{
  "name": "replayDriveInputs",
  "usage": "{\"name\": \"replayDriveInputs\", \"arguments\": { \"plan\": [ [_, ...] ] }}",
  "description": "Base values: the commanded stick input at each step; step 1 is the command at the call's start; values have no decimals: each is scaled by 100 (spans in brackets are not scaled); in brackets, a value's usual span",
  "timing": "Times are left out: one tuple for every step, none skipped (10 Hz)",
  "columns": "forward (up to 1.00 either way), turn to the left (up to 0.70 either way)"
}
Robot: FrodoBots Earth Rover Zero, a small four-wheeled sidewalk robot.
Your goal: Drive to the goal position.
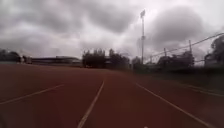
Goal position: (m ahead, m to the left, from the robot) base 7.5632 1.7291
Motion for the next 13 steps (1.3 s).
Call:
{"name": "replayDriveInputs", "arguments": {
  "plan": [
    [70,0],
    [70,0],
    [70,0],
    [70,0],
    [70,0],
    [70,0],
    [70,0],
    [70,0],
    [70,0],
    [70,0],
    [70,0],
    [70,0],
    [70,0]
  ]
}}
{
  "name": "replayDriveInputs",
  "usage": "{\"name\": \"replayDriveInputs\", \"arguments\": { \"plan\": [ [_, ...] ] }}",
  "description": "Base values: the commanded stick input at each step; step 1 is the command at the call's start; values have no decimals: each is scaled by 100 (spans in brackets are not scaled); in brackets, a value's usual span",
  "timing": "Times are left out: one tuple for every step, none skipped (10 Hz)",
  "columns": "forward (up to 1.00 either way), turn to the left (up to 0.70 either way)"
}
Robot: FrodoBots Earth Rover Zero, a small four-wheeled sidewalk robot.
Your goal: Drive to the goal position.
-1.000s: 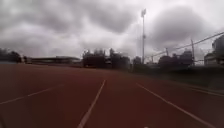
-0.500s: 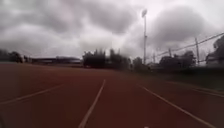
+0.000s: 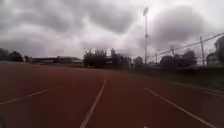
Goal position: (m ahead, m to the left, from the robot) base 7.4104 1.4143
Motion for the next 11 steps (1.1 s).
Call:
{"name": "replayDriveInputs", "arguments": {
  "plan": [
    [70,0],
    [70,0],
    [70,0],
    [70,0],
    [70,0],
    [70,0],
    [70,0],
    [70,0],
    [70,0],
    [70,0],
    [70,0]
  ]
}}
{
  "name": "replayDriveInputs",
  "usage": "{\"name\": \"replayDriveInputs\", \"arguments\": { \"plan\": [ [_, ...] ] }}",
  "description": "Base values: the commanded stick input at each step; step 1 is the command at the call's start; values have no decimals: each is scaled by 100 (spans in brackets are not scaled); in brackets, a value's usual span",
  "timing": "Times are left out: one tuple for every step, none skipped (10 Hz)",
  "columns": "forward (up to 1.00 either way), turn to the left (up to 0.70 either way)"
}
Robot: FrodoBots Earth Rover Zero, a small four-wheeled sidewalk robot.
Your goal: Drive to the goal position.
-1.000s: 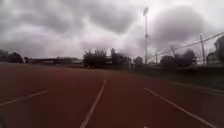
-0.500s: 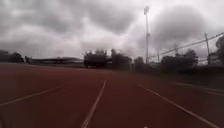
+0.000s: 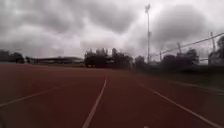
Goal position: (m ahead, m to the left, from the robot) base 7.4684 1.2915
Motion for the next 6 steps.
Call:
{"name": "replayDriveInputs", "arguments": {
  "plan": [
    [70,0],
    [70,0],
    [70,0],
    [70,0],
    [70,0],
    [70,0]
  ]
}}
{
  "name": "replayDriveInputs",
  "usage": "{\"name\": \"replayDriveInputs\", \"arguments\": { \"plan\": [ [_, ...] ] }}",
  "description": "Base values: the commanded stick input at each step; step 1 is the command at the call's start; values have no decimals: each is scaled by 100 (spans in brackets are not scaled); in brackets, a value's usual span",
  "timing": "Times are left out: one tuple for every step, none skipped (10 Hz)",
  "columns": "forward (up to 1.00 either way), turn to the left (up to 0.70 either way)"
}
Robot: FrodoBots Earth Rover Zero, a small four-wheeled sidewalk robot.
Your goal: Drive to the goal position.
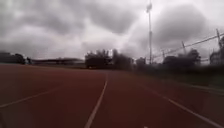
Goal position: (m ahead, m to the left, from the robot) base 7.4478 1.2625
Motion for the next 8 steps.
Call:
{"name": "replayDriveInputs", "arguments": {
  "plan": [
    [70,0],
    [70,0],
    [70,0],
    [70,0],
    [70,0],
    [70,0],
    [70,0],
    [70,0]
  ]
}}
